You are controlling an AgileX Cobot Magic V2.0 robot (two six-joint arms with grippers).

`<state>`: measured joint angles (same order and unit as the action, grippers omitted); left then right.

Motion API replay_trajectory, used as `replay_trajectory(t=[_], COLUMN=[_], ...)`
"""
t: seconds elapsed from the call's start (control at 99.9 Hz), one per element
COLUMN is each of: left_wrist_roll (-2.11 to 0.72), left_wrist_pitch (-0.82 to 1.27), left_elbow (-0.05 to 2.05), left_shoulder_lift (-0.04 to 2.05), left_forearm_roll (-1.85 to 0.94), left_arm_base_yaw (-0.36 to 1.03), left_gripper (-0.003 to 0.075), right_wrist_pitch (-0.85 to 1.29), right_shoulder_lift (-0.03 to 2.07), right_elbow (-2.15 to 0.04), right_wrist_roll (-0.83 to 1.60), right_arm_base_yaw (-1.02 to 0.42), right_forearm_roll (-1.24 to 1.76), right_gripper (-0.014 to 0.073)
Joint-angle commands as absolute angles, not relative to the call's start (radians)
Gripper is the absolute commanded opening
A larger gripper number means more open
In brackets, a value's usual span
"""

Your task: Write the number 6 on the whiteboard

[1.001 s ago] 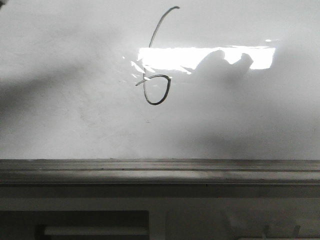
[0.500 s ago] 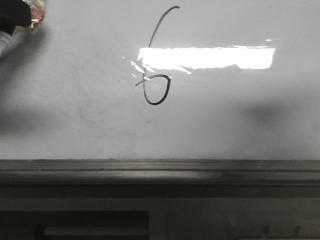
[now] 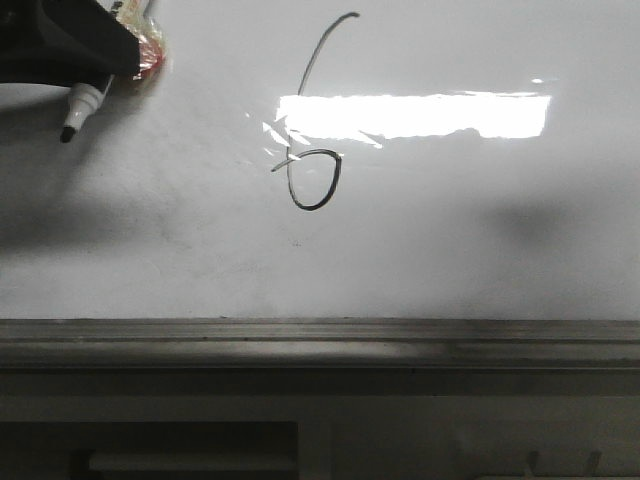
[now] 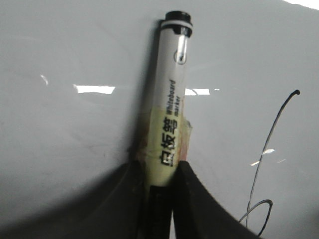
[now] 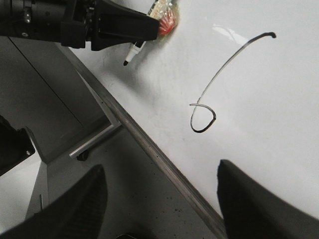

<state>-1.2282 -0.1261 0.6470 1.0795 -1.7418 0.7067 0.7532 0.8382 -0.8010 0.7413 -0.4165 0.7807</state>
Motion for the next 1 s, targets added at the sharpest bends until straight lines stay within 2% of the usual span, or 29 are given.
replay_trajectory(t=[0.0,0.11,0.18,0.32,0.47,0.56,0.82,0.91,0.991], left_wrist_roll=[-1.218,-1.218,-1.218,-1.218,-1.218,-1.236,-1.458,-1.506,-1.54], left_wrist_pitch=[-0.125,-0.119,-0.119,-0.119,-0.127,-0.129,-0.129,-0.129,-0.119], left_elbow=[0.678,0.678,0.678,0.678,0.678,0.678,0.64,0.605,0.564], left_shoulder_lift=[1.077,1.077,1.077,1.077,1.066,1.038,0.813,0.707,0.621], left_forearm_roll=[-1.736,-1.712,-1.705,-1.703,-1.683,-1.656,-1.655,-1.645,-1.641], left_arm_base_yaw=[0.709,0.709,0.709,0.709,0.709,0.709,0.709,0.709,0.709], left_gripper=[-0.0019,-0.0002,0.0057,0.0246,0.0488,0.0571,0.058,0.0572,0.0557], right_wrist_pitch=[0.705,0.705,0.702,0.701,0.699,0.694,0.691,0.676,0.643], right_shoulder_lift=[0.827,0.827,0.827,0.829,0.829,0.827,0.774,0.745,0.713], right_elbow=[-0.826,-0.826,-0.826,-0.826,-0.826,-0.826,-0.826,-0.826,-0.824], right_wrist_roll=[0.741,0.741,0.741,0.741,0.741,0.741,0.741,0.741,0.741], right_arm_base_yaw=[-0.409,-0.409,-0.409,-0.409,-0.409,-0.409,-0.409,-0.409,-0.409], right_forearm_roll=[0.822,0.822,0.822,0.822,0.813,0.813,0.793,0.793,0.793], right_gripper=[0.0426,0.0426,0.0426,0.0426,0.0426,0.0426,0.0412,0.0367,0.0282])
